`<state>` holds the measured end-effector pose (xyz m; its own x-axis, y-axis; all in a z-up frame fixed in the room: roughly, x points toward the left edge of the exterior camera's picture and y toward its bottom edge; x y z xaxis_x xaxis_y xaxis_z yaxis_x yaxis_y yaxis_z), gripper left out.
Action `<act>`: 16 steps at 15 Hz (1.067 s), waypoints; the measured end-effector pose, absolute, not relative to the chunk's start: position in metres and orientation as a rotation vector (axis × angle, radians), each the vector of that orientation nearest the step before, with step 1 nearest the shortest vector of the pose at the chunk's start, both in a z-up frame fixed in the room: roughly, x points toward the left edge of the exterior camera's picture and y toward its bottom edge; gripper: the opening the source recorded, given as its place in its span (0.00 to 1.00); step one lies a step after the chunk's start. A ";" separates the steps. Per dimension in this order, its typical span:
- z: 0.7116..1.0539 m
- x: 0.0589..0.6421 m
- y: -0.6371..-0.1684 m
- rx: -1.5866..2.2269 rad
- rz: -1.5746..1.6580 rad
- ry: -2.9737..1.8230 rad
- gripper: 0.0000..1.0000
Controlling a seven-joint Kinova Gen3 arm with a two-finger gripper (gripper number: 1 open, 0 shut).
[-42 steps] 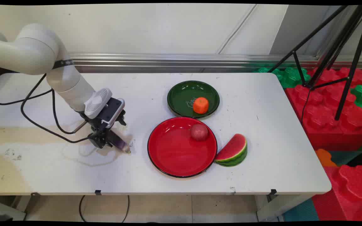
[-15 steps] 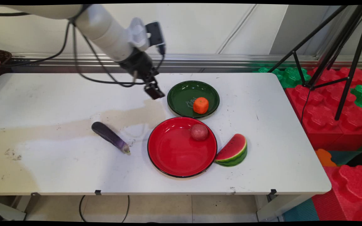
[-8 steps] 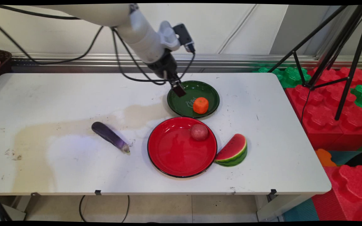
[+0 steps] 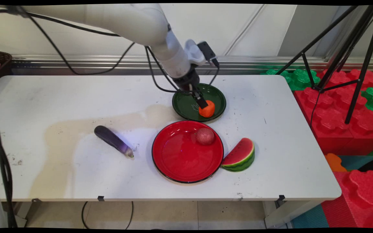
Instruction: Pick up the mandarin from the green plate
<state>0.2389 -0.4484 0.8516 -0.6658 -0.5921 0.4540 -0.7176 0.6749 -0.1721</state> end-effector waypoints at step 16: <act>0.792 0.216 -0.486 1.103 0.399 -2.487 0.00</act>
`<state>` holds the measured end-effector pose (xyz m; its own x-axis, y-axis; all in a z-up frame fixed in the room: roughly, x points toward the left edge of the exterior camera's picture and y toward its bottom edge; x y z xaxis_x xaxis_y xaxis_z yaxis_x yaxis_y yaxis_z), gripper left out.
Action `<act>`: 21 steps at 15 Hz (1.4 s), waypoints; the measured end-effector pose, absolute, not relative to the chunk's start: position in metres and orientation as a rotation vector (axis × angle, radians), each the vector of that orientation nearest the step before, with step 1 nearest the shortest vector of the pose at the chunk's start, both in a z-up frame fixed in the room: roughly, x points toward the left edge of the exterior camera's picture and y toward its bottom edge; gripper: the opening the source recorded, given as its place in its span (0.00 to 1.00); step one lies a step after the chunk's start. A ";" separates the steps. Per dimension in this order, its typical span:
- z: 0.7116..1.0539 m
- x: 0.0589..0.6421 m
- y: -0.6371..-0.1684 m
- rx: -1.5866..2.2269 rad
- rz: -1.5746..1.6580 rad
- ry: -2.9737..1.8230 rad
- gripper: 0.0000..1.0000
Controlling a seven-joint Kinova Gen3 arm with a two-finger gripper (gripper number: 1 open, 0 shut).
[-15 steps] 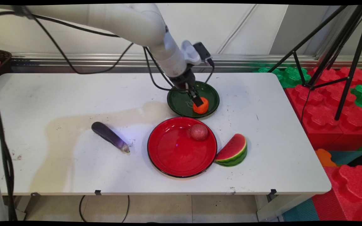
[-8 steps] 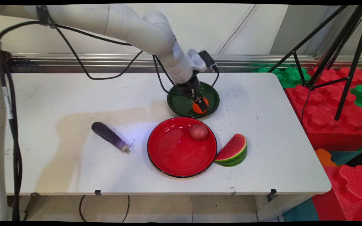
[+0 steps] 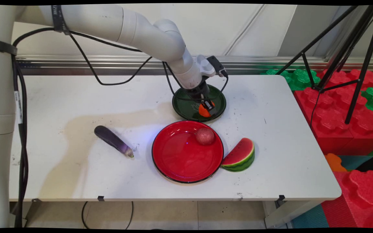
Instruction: Place the picked object on the table
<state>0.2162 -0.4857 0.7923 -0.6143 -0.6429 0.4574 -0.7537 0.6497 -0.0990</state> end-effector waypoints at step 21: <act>0.909 0.323 -0.402 0.996 0.632 -2.470 0.00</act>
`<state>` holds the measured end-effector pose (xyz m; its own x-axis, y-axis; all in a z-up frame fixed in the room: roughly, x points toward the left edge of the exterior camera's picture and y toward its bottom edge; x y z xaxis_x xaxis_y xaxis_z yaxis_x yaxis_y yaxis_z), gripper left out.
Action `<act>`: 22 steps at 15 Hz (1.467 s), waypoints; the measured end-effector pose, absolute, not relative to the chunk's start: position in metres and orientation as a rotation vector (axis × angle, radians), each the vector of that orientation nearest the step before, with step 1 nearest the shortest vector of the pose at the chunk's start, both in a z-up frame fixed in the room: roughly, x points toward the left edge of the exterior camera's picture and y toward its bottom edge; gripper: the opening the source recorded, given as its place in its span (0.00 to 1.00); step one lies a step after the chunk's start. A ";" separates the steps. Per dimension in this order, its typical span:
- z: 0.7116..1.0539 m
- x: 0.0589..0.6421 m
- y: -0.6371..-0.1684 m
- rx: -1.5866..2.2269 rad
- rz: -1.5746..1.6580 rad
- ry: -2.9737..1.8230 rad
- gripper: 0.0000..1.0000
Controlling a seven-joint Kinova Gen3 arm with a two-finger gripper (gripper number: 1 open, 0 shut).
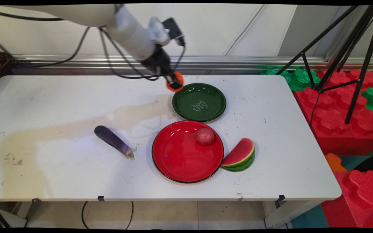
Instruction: Place the picked object on the table
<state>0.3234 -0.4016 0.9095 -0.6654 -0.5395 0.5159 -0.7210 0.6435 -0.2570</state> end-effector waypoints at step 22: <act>0.834 0.433 -0.432 1.041 0.578 -2.647 0.00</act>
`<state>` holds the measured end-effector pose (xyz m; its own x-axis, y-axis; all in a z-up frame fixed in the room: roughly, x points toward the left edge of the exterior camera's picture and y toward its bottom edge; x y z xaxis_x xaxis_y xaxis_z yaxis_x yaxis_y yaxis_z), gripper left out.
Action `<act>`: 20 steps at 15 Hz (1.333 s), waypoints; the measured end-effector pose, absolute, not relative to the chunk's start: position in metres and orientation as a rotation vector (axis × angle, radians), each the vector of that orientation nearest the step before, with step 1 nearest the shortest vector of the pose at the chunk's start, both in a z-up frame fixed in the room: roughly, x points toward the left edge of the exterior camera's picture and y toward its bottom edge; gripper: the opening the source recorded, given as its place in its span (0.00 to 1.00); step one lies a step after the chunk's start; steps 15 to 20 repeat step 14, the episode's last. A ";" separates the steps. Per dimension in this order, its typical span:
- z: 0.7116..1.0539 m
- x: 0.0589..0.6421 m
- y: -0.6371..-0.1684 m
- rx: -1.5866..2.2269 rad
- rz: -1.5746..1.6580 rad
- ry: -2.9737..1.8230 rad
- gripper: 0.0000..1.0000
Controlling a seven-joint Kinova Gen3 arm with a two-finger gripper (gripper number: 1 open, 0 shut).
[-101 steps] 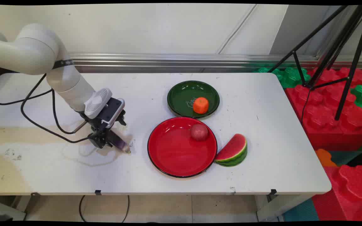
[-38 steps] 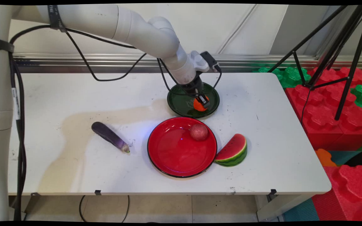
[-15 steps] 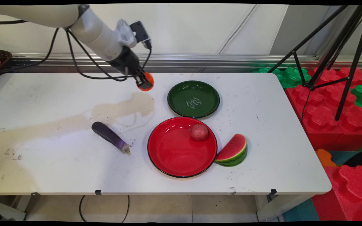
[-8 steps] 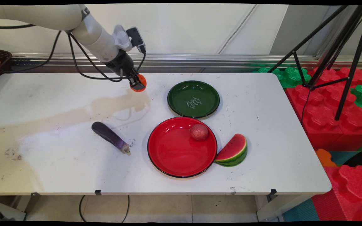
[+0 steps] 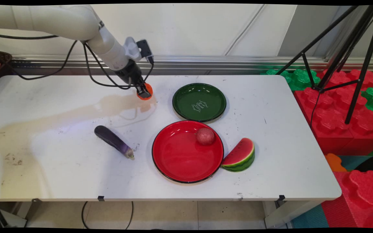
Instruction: Place the picked object on the table
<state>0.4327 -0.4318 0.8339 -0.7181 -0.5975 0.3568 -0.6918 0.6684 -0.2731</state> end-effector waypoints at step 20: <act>0.801 0.441 -0.449 0.945 0.516 -2.648 1.00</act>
